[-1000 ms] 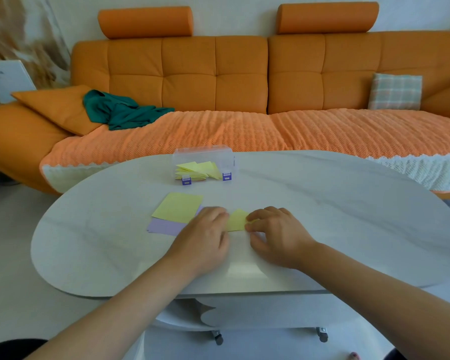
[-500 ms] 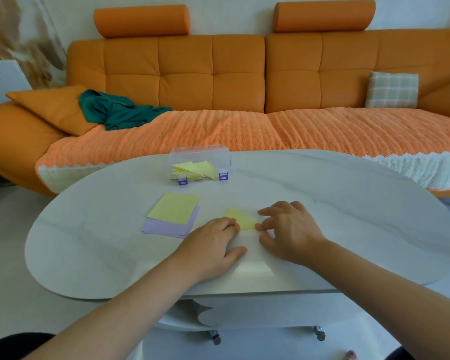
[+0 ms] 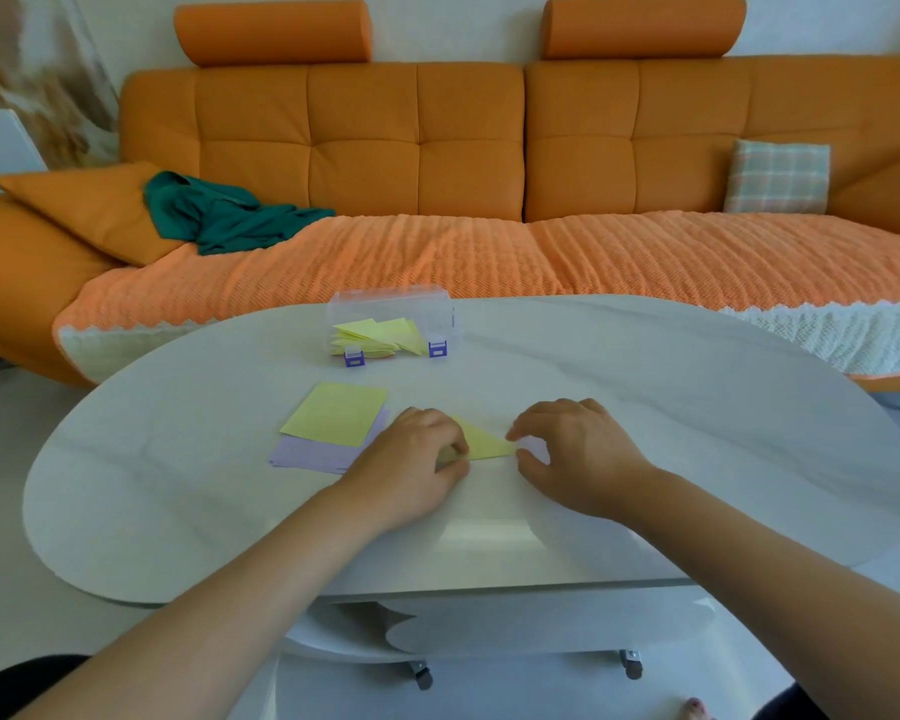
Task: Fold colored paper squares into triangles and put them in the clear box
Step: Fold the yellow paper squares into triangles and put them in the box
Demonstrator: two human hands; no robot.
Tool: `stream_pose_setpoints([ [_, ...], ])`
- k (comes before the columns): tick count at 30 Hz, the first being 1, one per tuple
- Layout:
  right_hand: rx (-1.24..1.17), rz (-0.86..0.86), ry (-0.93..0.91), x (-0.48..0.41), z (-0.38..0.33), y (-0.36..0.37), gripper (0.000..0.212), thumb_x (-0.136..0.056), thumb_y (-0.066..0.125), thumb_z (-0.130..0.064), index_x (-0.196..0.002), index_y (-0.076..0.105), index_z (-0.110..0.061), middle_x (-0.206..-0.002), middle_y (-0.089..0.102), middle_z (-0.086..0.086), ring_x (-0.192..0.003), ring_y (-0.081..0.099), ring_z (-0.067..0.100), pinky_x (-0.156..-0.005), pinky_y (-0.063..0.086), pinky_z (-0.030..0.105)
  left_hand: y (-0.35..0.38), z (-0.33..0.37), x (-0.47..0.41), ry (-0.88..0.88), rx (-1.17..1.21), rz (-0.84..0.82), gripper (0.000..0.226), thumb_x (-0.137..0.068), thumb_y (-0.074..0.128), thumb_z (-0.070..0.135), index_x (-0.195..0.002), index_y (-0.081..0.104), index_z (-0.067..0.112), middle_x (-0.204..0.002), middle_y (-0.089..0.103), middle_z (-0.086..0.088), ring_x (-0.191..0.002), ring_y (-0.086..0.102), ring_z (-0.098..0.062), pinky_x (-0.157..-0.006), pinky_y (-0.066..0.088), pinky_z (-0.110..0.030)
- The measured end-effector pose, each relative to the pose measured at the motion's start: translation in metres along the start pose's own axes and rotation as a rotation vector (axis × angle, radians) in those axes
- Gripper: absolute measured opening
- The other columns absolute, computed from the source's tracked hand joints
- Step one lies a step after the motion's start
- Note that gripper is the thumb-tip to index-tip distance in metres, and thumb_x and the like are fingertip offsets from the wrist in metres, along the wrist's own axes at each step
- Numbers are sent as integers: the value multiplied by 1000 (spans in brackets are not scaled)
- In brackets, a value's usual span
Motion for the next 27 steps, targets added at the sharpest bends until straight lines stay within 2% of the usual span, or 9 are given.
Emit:
stream_pose_setpoints([
  [5, -95, -62, -117, -13, -19, 8, 33, -93, 60, -45, -123, 65, -32, -123, 63, -13, -108, 58, 13, -90, 42, 29, -6, -1, -12, 92, -60, -45, 29, -95, 60, 39, -122, 65, 26, -117, 65, 9, -111, 50, -14, -96, 43, -33],
  [8, -50, -65, -156, -21, -24, 9, 32, -93, 61, -47, -121, 66, -33, -119, 64, -13, -105, 57, 14, -88, 42, 31, -11, 8, -16, 208, -116, -36, 23, -99, 55, 32, -115, 69, 22, -105, 70, 6, -101, 57, -17, -87, 47, -35],
  [11, -71, -13, -161, -29, -25, 1, 20, -96, 59, -40, -110, 71, -32, -108, 69, -14, -95, 62, 12, -87, 43, 31, -17, 15, -17, 256, -149, 23, 20, -98, 53, 23, -104, 72, 20, -87, 72, 2, -86, 62, -22, -73, 49, -35],
  [13, -171, 18, -109, -34, -20, -6, 15, -96, 61, -34, -102, 74, -30, -100, 73, -13, -89, 66, 11, -85, 48, 31, -24, 11, -20, 185, -83, 63, 18, -95, 55, 23, -99, 73, 24, -81, 71, 5, -79, 64, -20, -67, 50, -33],
  [15, -315, -12, -32, -40, -12, -9, 11, -94, 64, -31, -95, 75, -29, -94, 73, -15, -88, 66, 6, -83, 51, 29, -31, -1, -24, 49, 75, 79, 13, -91, 60, 26, -91, 73, 30, -79, 72, 12, -76, 66, -10, -68, 52, -29],
  [17, -436, -47, 22, -45, -6, -12, 9, -91, 66, -30, -88, 75, -30, -88, 73, -17, -86, 64, 1, -83, 52, 27, -34, -12, -28, -82, 239, 54, 11, -88, 65, 29, -82, 73, 32, -75, 72, 18, -71, 65, 0, -65, 50, -22],
  [19, -527, -61, 53, -48, -4, -16, 10, -88, 67, -29, -84, 76, -31, -85, 73, -19, -86, 65, -1, -81, 53, 23, -35, -16, -30, -162, 368, 18, 13, -87, 67, 29, -77, 74, 31, -72, 72, 18, -66, 64, 1, -63, 47, -17],
  [24, -625, -25, 88, -52, -8, -27, 8, -80, 69, -28, -74, 74, -32, -76, 71, -20, -74, 67, 2, -61, 56, 19, -43, -13, -31, -201, 463, 5, 15, -85, 71, 26, -70, 73, 25, -64, 70, 16, -56, 57, 3, -57, 41, -13],
  [27, -611, -22, 73, -52, -15, -28, 10, -78, 68, -25, -70, 72, -31, -71, 70, -17, -69, 67, 6, -60, 57, 22, -47, -7, -29, -176, 450, 9, 18, -84, 70, 25, -66, 70, 24, -57, 64, 17, -51, 51, 2, -52, 37, -11],
])
Point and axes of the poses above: each hand's wrist, its own x-axis away from the middle knuckle, its own y-axis out of the palm, z = x × y, the point moved 10 cm from there along -x, towards the middle knuckle
